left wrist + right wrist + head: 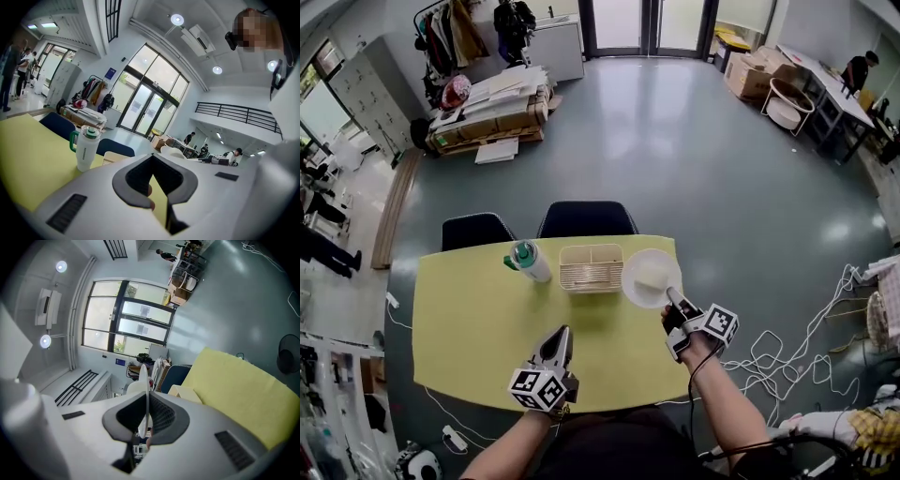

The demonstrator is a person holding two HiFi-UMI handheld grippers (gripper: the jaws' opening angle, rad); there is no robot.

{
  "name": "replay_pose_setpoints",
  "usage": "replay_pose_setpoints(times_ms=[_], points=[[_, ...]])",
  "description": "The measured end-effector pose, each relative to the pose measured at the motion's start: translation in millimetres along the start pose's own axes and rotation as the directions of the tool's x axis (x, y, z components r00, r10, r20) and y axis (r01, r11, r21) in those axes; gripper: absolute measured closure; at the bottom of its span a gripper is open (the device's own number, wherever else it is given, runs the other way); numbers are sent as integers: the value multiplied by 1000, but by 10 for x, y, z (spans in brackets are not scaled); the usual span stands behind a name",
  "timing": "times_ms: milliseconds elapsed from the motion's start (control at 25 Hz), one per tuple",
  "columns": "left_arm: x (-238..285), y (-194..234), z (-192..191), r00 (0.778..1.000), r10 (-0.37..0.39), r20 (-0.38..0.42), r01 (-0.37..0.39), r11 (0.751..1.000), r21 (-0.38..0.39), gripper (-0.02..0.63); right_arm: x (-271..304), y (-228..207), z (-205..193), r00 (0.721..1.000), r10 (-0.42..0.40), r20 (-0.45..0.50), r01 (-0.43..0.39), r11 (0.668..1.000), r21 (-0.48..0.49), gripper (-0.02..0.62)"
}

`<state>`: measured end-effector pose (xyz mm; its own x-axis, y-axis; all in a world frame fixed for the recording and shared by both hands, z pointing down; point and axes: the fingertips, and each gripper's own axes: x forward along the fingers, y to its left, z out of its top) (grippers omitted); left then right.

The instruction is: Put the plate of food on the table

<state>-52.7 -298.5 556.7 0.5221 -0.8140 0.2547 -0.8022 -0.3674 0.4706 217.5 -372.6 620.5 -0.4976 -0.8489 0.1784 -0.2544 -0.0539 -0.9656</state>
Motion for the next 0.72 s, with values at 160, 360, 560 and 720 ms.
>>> replay_pose_setpoints(times_ms=[160, 360, 560, 720], points=[[-29, 39, -55, 999, 45, 3, -45, 999, -2, 597, 213, -407, 259, 1000, -16, 0, 16, 1000, 13, 574], [-2, 107, -153, 993, 117, -1, -117, 993, -33, 597, 539, -951, 504, 999, -32, -17, 32, 999, 26, 574], [-8, 205, -334, 985, 169, -22, -170, 983, -65, 597, 828, -1525, 581, 997, -70, -36, 71, 997, 36, 574], [-34, 269, -472, 980, 197, -37, -200, 976, -88, 597, 946, -1916, 534, 993, -106, -47, 109, 992, 61, 574]])
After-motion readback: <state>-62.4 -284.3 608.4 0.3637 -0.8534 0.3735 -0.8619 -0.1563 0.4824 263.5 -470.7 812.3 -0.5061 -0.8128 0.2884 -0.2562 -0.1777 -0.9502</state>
